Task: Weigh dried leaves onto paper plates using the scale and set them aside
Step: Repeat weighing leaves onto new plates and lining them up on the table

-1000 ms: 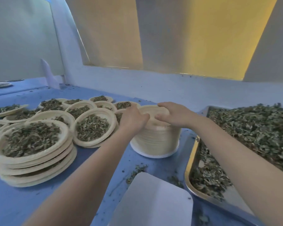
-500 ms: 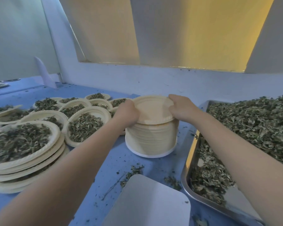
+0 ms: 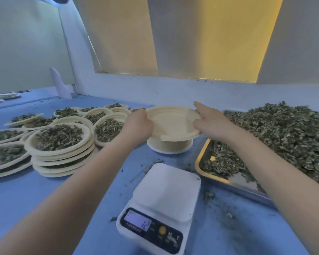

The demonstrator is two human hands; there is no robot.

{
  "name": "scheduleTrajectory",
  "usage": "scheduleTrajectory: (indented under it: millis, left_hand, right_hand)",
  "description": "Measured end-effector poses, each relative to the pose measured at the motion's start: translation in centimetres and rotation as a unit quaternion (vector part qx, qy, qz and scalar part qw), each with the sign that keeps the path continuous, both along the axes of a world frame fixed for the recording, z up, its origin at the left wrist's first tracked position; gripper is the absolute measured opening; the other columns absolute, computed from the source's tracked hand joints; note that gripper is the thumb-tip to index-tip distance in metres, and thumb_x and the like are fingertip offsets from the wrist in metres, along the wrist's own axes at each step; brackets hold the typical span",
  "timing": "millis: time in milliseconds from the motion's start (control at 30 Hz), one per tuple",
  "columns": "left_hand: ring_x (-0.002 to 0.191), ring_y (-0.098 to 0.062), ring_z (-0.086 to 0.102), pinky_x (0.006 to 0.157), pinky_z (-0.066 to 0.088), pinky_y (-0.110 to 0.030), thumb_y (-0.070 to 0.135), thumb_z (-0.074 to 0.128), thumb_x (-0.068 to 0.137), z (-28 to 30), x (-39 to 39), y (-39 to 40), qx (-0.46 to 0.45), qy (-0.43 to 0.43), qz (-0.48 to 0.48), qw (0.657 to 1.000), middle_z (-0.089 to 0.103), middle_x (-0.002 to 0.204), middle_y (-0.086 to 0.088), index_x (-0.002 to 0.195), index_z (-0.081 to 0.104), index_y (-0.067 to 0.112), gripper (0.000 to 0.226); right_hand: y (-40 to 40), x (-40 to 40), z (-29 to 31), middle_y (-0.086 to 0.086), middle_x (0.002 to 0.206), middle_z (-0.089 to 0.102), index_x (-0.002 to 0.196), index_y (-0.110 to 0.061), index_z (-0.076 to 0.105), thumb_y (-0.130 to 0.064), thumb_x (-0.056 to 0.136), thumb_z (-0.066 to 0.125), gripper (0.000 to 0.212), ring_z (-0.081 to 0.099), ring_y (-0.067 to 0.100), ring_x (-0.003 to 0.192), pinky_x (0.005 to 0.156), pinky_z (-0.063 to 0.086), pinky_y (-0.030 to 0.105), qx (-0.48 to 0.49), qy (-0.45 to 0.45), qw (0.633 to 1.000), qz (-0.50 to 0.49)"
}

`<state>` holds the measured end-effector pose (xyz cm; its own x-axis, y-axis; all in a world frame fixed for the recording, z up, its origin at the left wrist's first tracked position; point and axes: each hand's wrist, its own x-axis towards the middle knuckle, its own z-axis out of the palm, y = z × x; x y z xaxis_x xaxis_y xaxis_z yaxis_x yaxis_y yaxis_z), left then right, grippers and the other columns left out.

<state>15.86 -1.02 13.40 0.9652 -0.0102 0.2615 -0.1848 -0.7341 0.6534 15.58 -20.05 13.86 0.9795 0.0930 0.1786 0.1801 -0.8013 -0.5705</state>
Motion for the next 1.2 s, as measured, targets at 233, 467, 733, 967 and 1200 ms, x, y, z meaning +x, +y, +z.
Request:
scheduleTrajectory:
  millis: [233,467,733,967,1200]
  left_hand:
    - [0.083,-0.025,0.043,0.068,0.035,-0.032,-0.005,0.034,0.087,-5.6,-5.8,1.7,-0.041,0.059,-0.013,0.997,0.046,0.087,-0.009,0.094,0.043,0.006,0.016]
    - [0.094,-0.028,0.049,0.079,0.045,-0.039,0.0,0.029,0.089,-9.8,-7.2,1.2,-0.099,0.097,0.056,0.989,0.043,0.088,0.002,0.073,0.03,0.03,0.034]
    - [0.1,-0.019,0.041,0.078,0.03,-0.03,0.027,0.04,0.095,-10.2,-6.8,2.2,-0.192,0.121,0.06,0.972,0.046,0.136,-0.007,0.149,0.02,0.015,0.059]
    - [0.131,-0.021,0.037,0.087,0.028,-0.028,0.025,0.045,0.094,-9.5,-6.7,2.0,-0.165,0.06,0.032,0.984,0.037,0.148,-0.002,0.146,0.03,0.016,0.054]
    - [0.073,0.005,0.043,0.058,0.031,-0.018,0.022,0.05,0.091,-8.6,-6.7,0.8,-0.171,0.023,0.006,0.985,0.047,0.111,0.008,0.139,0.04,0.019,0.05]
  right_hand:
    - [1.5,-6.4,-5.7,0.02,0.123,0.058,0.151,-0.023,0.013,-0.004,0.088,0.041,0.071,0.057,0.031,0.103,0.075,0.044,0.031,-0.009,-0.012,0.999,0.031]
    - [2.2,-8.0,-10.0,0.017,0.087,0.063,0.151,-0.023,-0.01,-0.007,0.093,0.038,0.077,0.057,0.023,0.065,0.055,0.041,0.032,0.006,0.036,0.999,0.016]
    - [1.4,-6.9,-10.3,0.006,0.158,0.017,0.152,-0.016,-0.008,-0.04,0.101,0.036,0.072,0.046,0.023,0.124,0.088,0.036,0.028,-0.021,0.042,0.999,0.021]
    - [1.4,-6.7,-9.3,0.008,0.127,0.05,0.151,-0.028,0.013,-0.046,0.098,0.035,0.06,0.053,0.007,0.088,0.065,0.034,0.021,-0.011,-0.013,1.0,0.022]
    - [1.8,-6.7,-9.1,0.0,0.156,0.025,0.152,-0.022,0.01,-0.049,0.098,0.037,0.066,0.037,0.02,0.134,0.094,0.028,0.026,-0.007,-0.024,0.999,0.025]
